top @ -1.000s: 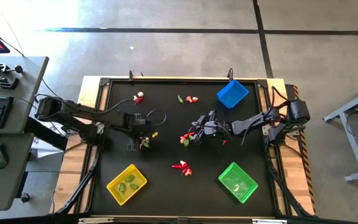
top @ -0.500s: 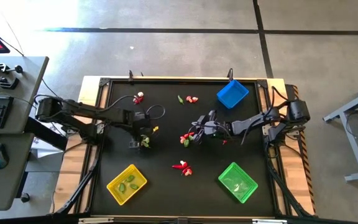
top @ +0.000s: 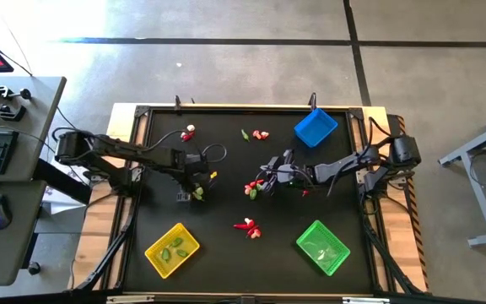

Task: Sort produce into baskets
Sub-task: Put the green chili pepper into the yellow bin

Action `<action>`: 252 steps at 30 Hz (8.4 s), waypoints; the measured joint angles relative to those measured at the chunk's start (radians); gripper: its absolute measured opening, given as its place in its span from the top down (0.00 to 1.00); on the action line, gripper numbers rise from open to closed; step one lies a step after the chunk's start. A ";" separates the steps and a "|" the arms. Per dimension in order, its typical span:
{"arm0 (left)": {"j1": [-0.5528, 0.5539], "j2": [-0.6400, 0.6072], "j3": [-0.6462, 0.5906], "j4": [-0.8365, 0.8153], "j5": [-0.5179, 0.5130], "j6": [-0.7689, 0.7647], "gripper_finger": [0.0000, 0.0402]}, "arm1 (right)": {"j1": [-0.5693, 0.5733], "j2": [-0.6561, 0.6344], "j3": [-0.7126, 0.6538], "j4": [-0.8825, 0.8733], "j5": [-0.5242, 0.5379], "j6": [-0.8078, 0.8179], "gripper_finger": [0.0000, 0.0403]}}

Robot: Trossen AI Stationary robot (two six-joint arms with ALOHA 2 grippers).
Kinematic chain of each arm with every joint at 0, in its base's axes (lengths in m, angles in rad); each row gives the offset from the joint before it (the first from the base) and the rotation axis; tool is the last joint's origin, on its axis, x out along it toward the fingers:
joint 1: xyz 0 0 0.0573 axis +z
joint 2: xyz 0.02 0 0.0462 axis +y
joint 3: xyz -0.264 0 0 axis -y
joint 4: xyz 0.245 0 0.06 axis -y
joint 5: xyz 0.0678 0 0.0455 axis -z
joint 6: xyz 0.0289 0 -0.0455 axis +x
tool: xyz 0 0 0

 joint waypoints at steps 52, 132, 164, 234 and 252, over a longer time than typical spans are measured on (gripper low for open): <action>-0.891 0.058 0.207 -0.077 0.109 -0.330 0.86 | 0.000 0.000 0.000 -0.010 0.000 -0.004 1.00; -0.215 -0.391 -0.311 0.833 0.008 -0.254 1.00 | 0.262 0.358 0.529 -0.673 0.151 0.558 0.78; -0.130 -0.391 -0.311 0.776 -0.067 -0.176 1.00 | 0.323 0.297 0.526 -0.478 -0.063 0.310 0.92; -0.104 -0.391 -0.310 0.774 -0.067 -0.177 1.00 | 0.231 0.465 0.853 -0.277 -0.412 -0.058 0.98; -0.051 -0.391 -0.310 0.775 -0.063 -0.186 1.00 | 0.193 0.845 1.501 -0.611 -0.765 0.025 0.98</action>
